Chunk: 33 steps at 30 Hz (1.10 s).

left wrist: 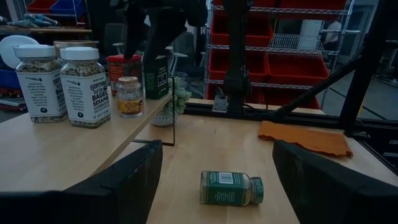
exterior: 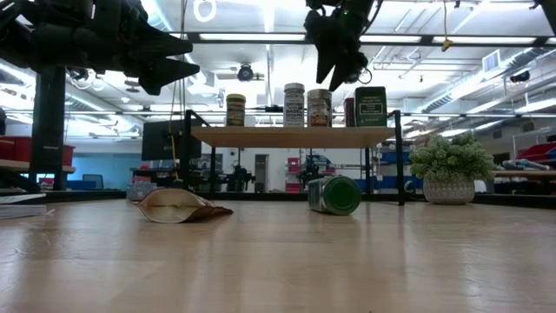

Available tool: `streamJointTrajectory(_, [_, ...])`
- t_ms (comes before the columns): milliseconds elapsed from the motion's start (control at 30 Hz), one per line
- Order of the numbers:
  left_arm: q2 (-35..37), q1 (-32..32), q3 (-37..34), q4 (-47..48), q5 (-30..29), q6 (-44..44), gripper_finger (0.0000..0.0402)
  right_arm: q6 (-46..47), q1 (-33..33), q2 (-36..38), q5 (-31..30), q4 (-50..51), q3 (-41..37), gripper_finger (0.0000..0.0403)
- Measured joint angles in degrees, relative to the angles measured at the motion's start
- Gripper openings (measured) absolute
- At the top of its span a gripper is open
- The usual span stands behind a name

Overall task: Shelf spices
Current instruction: Put the green bottle seasoning on the shelf

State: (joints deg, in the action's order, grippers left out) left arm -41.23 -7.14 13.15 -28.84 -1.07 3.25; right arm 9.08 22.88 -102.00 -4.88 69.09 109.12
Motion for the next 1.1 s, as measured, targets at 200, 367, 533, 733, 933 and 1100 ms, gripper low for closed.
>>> streamJointTrajectory(200, [0.0, 0.0, 0.0, 0.0, 0.0, 0.0, 0.0309, 4.1, -2.3, 0.0, 0.0, 4.8, 0.4, 0.0266])
streamJointTrajectory(367, [0.0, 0.0, 0.0, 0.0, 0.0, 0.0, 0.0309, 4.9, -7.4, 0.0, -0.1, 6.1, 0.4, 0.0268])
streamJointTrajectory(533, [0.0, 0.0, 0.0, 0.0, 0.0, 0.0, 0.0309, 5.8, -14.8, 0.2, -6.7, 6.2, 0.4, 0.0265])
streamJointTrajectory(733, [0.0, 0.0, 0.0, -0.4, 0.0, 0.0, 0.0309, 9.1, -24.8, 0.2, -18.5, 5.7, -2.1, 0.0265])
streamJointTrajectory(933, [0.0, 0.0, 0.0, -0.1, 0.0, 0.5, 0.0309, 19.1, -32.8, 0.2, -25.3, 3.6, -11.0, 0.0262])
streamJointTrajectory(1100, [0.0, 0.0, 0.0, 0.5, 0.0, 7.8, 0.0309, 27.7, -37.5, 0.2, -28.0, -5.4, -22.3, 0.0257])
